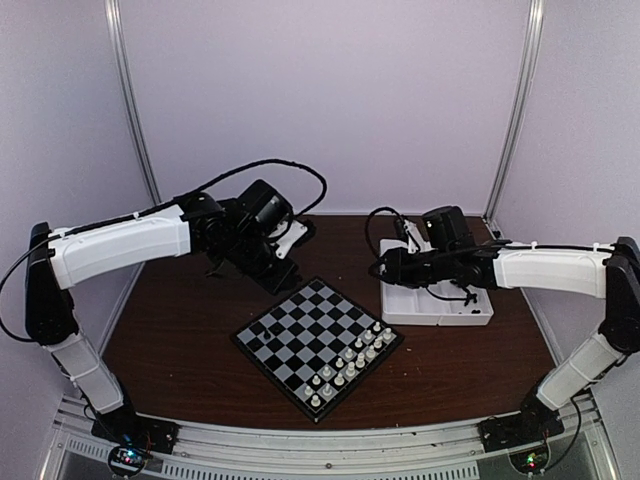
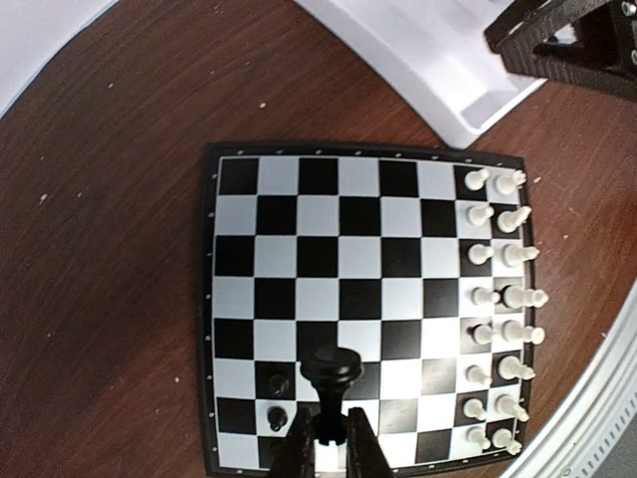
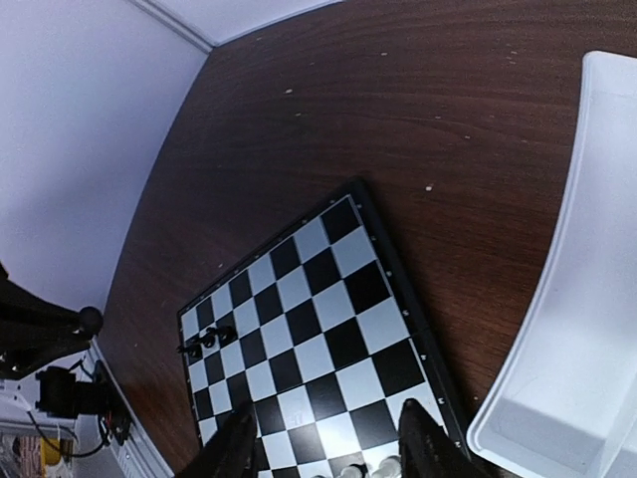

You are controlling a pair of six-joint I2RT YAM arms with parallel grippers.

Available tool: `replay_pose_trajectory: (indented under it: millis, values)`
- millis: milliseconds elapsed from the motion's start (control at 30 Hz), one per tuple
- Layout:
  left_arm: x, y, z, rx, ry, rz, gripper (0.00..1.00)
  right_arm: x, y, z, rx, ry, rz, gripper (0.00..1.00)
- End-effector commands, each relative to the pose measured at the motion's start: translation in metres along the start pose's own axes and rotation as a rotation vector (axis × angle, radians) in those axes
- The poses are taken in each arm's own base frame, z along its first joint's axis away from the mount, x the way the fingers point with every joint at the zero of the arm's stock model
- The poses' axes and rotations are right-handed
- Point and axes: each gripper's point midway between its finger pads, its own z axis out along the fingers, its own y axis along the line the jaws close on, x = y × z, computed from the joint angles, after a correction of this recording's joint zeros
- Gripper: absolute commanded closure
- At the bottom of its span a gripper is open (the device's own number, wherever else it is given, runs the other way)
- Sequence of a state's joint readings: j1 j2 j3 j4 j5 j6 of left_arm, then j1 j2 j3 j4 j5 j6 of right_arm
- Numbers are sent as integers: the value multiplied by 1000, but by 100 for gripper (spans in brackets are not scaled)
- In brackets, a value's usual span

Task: Set up the chess pieces on the board
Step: Place the chess piece on the chessboard.

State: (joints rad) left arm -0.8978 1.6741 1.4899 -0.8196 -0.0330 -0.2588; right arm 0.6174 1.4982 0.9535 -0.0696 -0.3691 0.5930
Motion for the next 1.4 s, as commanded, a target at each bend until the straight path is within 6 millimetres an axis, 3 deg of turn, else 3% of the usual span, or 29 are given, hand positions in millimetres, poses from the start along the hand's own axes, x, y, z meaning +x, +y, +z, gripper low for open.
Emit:
replay_pose_trajectory:
  millis: [0, 133, 200, 300, 500, 600, 733, 900, 1033, 1367]
  values:
    - [-28, -31, -8, 180, -133, 49, 100, -12, 63, -15, -261, 8, 3, 45]
    - [-39, -54, -14, 319, -173, 69, 100, -10, 99, -29, -414, 8, -91, 38]
    - [-43, -64, -20, 384, -186, 76, 100, -2, 107, -37, -443, 19, -199, 38]
    - [-49, -70, -26, 445, -191, 72, 100, 5, 93, -47, -347, 19, -360, 36]
    - [-52, -69, -32, 479, -161, 58, 99, -2, 79, -56, -247, -68, -550, 27]
    - [-51, -71, -34, 499, -150, 62, 99, -1, 84, -67, -275, -158, -753, 25]
    - [-49, -74, -34, 513, -136, 67, 98, 17, 103, -82, -388, -187, -1066, 23]
    - [-49, -75, -36, 522, -129, 68, 98, 31, 111, -78, -348, -106, -1333, 16]
    - [-50, -76, -38, 528, -121, 62, 98, 34, 116, -69, -239, -107, -1524, 18]
    - [-48, -79, -34, 545, -77, 38, 97, 31, 133, -57, -72, -130, -1811, 24]
